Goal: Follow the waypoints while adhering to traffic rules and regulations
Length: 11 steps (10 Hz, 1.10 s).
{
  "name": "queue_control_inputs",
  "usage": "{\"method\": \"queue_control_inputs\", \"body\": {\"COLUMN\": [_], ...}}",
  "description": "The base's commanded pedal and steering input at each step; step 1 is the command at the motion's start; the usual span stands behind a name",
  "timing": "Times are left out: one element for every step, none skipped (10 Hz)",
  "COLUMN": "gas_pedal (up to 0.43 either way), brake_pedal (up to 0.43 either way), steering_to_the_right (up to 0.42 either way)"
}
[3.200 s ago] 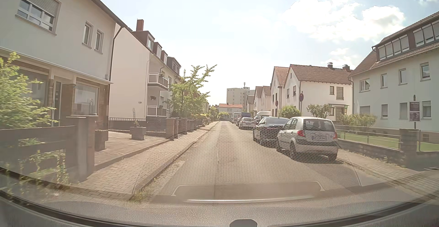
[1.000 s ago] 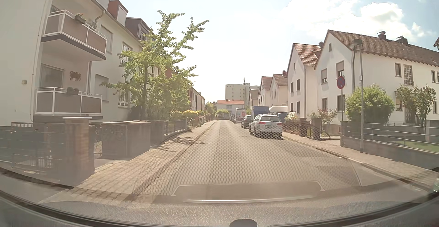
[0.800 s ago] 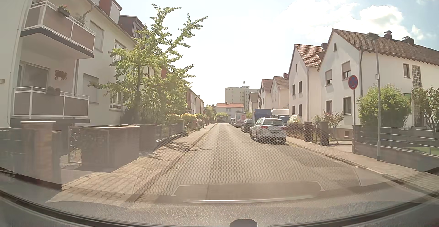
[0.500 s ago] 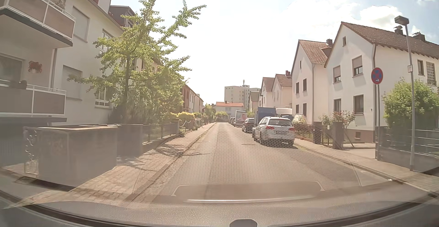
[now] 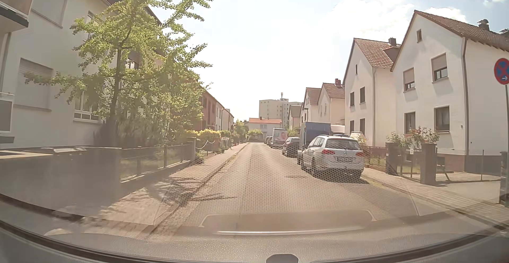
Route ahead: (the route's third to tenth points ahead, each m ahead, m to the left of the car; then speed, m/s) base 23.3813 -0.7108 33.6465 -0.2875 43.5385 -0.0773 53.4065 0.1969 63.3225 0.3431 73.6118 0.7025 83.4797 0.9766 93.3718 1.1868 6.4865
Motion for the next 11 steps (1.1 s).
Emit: {"method": "queue_control_inputs", "body": {"gas_pedal": [0.008, 0.020, 0.020, 0.028, 0.028, 0.028, 0.028, 0.028, 0.028, 0.028, 0.028], "brake_pedal": [0.000, 0.000, 0.000, 0.000, 0.000, 0.000, 0.000, 0.000, 0.000, 0.000, 0.000], "steering_to_the_right": [0.000, 0.000, 0.000, -0.002, -0.008, -0.008, -0.002, 0.000, -0.003, -0.006, -0.005]}}
